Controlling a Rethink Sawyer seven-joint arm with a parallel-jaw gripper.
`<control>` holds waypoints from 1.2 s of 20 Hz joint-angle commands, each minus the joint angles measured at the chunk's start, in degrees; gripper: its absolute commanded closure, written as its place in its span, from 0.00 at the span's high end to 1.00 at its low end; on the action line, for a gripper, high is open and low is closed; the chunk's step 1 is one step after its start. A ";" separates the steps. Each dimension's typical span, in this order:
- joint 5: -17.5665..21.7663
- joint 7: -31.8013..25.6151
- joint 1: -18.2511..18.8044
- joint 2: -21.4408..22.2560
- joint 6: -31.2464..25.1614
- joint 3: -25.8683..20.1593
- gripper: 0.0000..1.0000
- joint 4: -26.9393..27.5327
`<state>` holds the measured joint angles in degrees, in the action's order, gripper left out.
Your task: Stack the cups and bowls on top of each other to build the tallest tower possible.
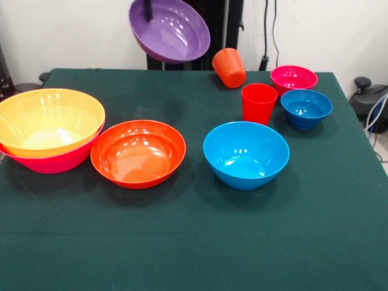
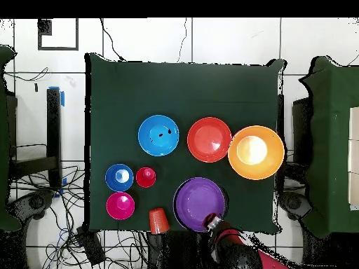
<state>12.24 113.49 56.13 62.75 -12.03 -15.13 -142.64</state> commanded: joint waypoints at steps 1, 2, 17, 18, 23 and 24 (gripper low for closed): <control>-3.45 -15.97 3.16 12.50 -15.09 -11.22 0.00 -2.79; -4.94 -19.38 4.10 15.11 -18.18 -12.03 0.00 -2.23; -4.90 -40.23 13.24 20.46 -36.92 -22.48 0.00 11.21; -4.22 -41.20 13.59 20.06 -38.53 -23.02 0.00 12.72; -1.96 -44.77 15.18 16.34 -41.89 -26.05 0.00 18.22; -1.29 -45.77 15.60 14.72 -42.26 -26.99 0.00 19.40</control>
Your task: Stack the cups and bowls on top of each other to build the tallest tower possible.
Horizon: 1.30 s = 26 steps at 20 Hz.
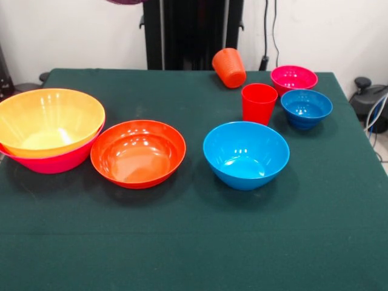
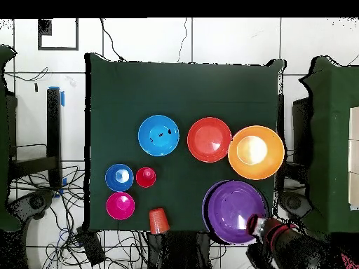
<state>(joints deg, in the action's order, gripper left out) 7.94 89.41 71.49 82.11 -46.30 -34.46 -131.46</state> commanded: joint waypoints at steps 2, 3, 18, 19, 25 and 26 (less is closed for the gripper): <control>4.03 -23.12 0.76 -7.15 -8.51 -8.95 0.00 10.35; 4.50 -23.41 0.92 -8.11 -8.76 -9.42 0.00 11.09; 14.34 -26.24 3.01 -21.20 -10.04 -14.45 0.00 19.14; 14.62 -26.52 3.22 -21.53 -10.65 -14.86 0.00 19.32; 16.82 -28.66 4.32 -24.93 -14.60 -16.67 0.00 20.94; 17.08 -28.98 4.47 -25.27 -15.26 -17.05 0.00 21.16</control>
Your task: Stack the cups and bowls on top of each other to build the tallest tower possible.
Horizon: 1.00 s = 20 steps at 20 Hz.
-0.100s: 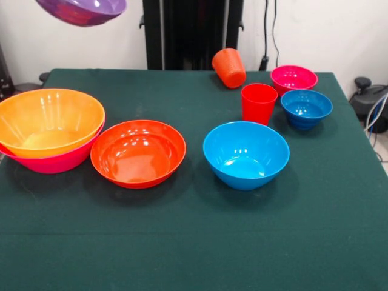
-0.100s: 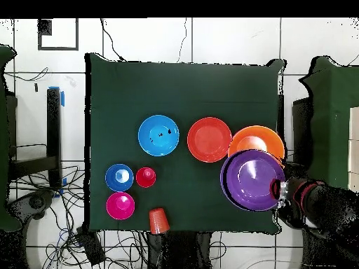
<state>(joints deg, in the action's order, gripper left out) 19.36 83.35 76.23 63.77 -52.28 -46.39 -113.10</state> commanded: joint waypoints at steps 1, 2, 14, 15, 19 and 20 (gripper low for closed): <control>5.92 -23.23 -0.11 -7.26 -9.94 -5.49 0.00 3.02; 6.18 -23.55 0.04 -7.59 -10.60 -5.87 0.00 3.24; 13.10 -28.96 -0.45 -19.00 -14.18 -6.47 0.00 9.09; 13.61 -29.29 -0.21 -20.25 -13.33 -6.58 0.00 9.47; 15.71 -30.77 -0.08 -23.63 -13.15 -5.98 0.00 10.97; 15.86 -30.95 0.04 -24.04 -13.11 -6.05 0.00 11.00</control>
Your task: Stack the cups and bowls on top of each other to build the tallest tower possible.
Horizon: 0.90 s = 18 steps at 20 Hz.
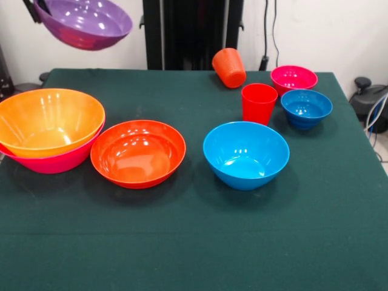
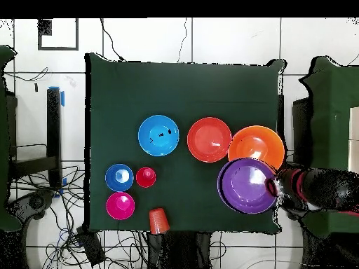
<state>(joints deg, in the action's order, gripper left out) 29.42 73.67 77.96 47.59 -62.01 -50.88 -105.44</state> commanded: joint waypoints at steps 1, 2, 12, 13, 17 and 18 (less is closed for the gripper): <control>6.44 -21.62 -1.64 -8.65 -3.31 -1.34 0.00 3.53; 6.73 -21.68 -1.65 -8.69 -3.49 -1.26 0.00 3.52; 9.05 -19.95 -1.28 -7.28 -3.03 -1.28 0.00 2.26; 8.90 -20.37 -1.06 -7.12 -3.51 -1.55 0.00 2.28; 13.82 -22.33 -1.35 -12.71 4.42 -1.81 0.00 5.44; 16.49 -22.75 -1.93 -14.38 5.87 -0.76 0.00 6.86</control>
<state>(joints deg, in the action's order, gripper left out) 36.87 70.85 78.17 39.72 -61.58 -51.14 -103.34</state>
